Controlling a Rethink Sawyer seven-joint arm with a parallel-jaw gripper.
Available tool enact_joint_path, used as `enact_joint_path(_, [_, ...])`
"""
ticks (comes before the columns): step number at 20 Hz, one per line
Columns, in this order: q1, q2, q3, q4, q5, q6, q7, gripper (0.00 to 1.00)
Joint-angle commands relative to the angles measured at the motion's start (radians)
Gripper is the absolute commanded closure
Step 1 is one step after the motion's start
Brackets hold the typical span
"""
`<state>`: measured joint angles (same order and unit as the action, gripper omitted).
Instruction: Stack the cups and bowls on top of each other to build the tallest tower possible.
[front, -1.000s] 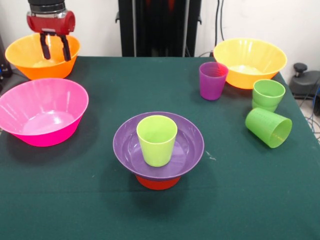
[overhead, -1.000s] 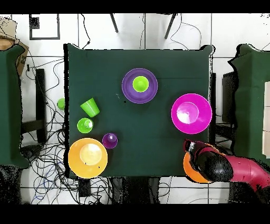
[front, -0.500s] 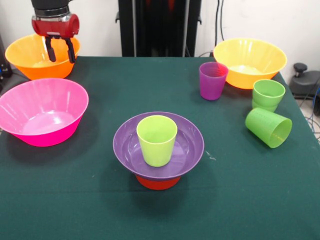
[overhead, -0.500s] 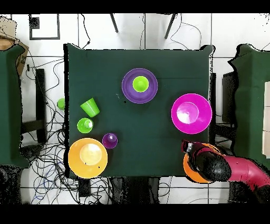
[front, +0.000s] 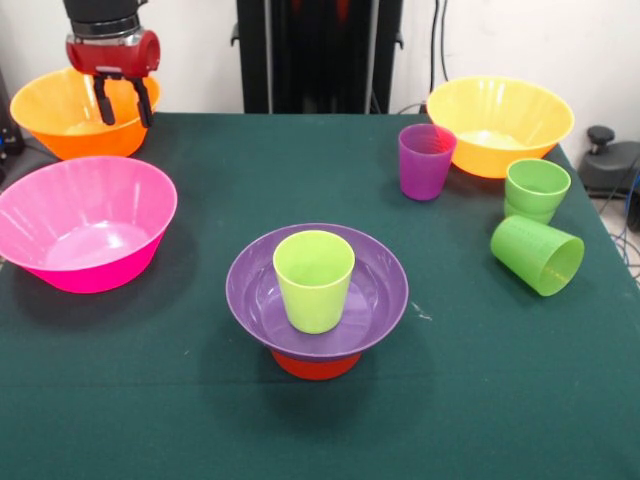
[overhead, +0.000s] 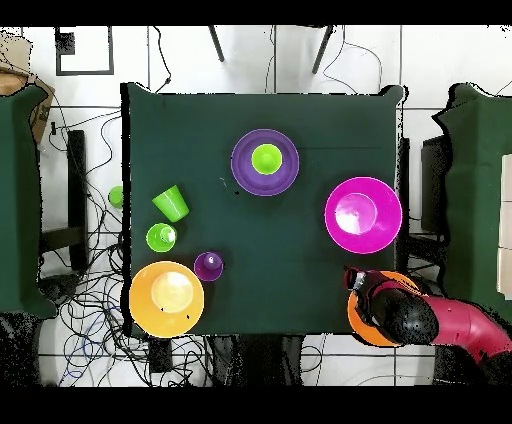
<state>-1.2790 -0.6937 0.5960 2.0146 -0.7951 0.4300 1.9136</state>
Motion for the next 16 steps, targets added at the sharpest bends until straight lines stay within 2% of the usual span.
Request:
enact_joint_path(1, [0.021,0.031,-0.016,-0.033,-0.016,0.015,-0.046,0.00])
enact_joint_path(16, [0.042,0.094,-0.036,-0.083,-0.039,0.005,-0.041,0.00])
